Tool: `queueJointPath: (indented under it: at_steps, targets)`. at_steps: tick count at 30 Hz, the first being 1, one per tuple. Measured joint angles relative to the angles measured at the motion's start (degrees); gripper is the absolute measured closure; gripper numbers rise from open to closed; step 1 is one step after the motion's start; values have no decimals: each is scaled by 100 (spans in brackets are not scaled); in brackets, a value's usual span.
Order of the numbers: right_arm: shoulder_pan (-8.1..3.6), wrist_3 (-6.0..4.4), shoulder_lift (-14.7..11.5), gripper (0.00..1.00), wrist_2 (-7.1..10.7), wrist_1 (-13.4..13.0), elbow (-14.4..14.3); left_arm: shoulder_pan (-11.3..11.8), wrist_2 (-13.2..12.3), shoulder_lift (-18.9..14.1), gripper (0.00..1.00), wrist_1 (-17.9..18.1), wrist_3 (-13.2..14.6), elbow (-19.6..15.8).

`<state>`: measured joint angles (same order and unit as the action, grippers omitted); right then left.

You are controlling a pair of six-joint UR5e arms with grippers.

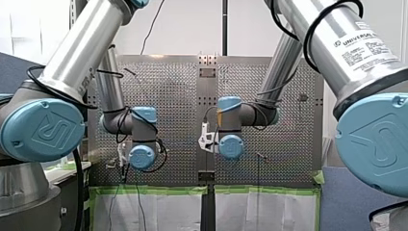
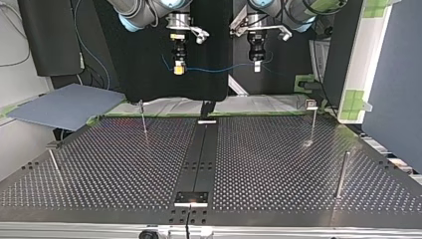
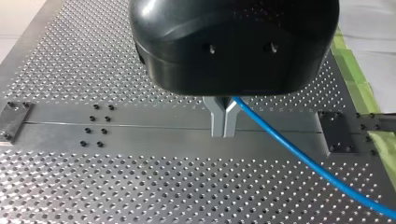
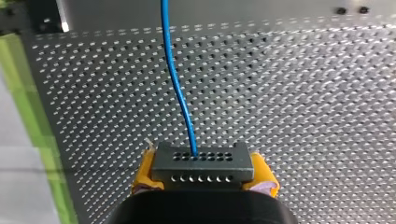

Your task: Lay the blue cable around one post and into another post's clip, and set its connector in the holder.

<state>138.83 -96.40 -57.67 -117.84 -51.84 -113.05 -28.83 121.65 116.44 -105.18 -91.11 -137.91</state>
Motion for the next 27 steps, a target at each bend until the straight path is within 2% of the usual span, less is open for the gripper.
queueJointPath:
  at_steps: [5,9,14,21,27]
  targets:
    - [4,-56,-216,100,97,230,162,102,-9,-230,100,-214,-95,57]
    - [-18,-71,-419,100,230,433,244,300,-76,-471,100,-457,-215,106]
    - [-25,-72,-695,100,278,638,369,572,-253,-753,100,-734,-395,167]
    - [-29,-37,-973,100,300,995,713,1002,-553,-1182,100,-1167,-571,464]
    - [-26,17,-1075,100,394,1357,1074,1302,-511,-1564,100,-1549,-870,720]
